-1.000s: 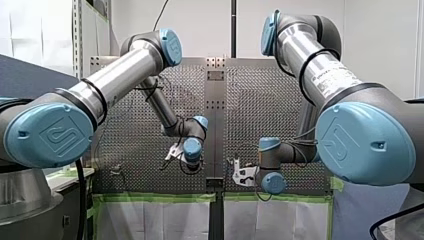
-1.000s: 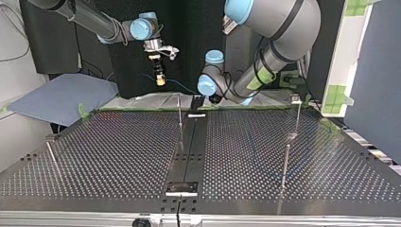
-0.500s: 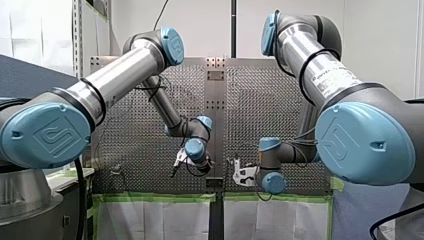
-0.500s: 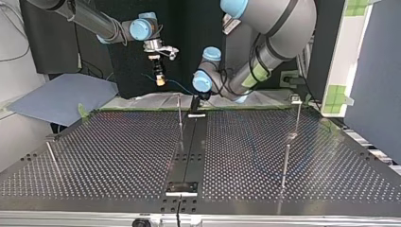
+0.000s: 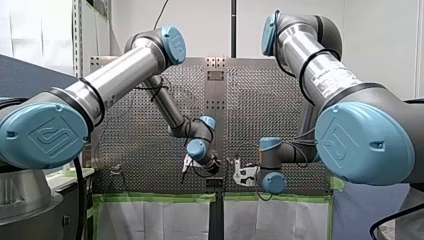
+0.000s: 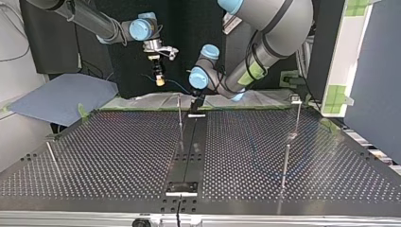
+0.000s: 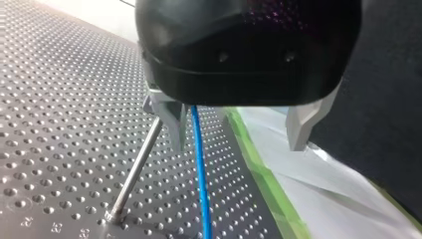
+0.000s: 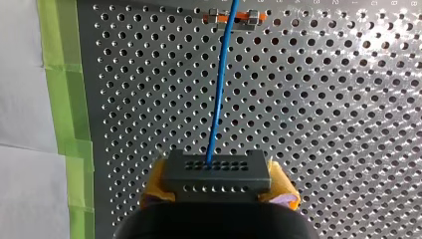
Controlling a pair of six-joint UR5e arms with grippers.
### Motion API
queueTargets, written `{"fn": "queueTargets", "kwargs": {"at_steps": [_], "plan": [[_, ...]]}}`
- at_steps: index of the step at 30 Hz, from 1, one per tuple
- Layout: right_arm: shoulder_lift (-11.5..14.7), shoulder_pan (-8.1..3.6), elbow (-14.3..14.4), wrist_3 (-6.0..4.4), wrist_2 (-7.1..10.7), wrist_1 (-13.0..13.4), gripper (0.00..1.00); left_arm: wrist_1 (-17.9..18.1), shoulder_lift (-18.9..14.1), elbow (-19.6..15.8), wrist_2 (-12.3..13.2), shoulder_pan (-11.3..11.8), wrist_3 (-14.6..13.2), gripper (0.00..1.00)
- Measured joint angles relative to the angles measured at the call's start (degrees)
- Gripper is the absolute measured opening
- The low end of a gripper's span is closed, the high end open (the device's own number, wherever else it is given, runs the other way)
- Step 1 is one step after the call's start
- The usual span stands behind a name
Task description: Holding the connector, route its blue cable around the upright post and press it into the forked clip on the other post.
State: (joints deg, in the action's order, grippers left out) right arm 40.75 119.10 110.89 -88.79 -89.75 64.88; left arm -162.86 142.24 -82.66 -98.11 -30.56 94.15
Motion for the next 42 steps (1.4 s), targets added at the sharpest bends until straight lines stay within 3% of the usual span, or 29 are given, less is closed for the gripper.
{"fn": "queueTargets", "kwargs": {"at_steps": [11, 16, 25, 39, 42], "plan": [[0.0, -0.05, 0.0, 0.20, 0.01, -0.2, 0.00, 4.9, 0.0, -2.1, -0.2, -0.2, 6.7, 1.00], [0.0, -0.05, 0.0, 0.25, 0.01, -0.3, 0.00, 7.7, 0.0, -3.2, -1.9, -0.2, 9.1, 1.00], [0.0, -0.03, 0.0, 0.26, 0.06, -0.3, 0.00, 11.7, 0.0, -3.4, -6.8, -0.5, 7.2, 1.00], [0.0, -0.05, 0.0, 0.24, 0.09, -0.6, 0.00, 12.4, 0.0, -3.9, -13.2, -1.4, 3.8, 1.00], [0.0, -0.05, 0.0, 0.26, 0.09, -0.7, 0.00, 12.6, 0.0, -3.9, -13.2, -1.5, 3.7, 1.00]]}}
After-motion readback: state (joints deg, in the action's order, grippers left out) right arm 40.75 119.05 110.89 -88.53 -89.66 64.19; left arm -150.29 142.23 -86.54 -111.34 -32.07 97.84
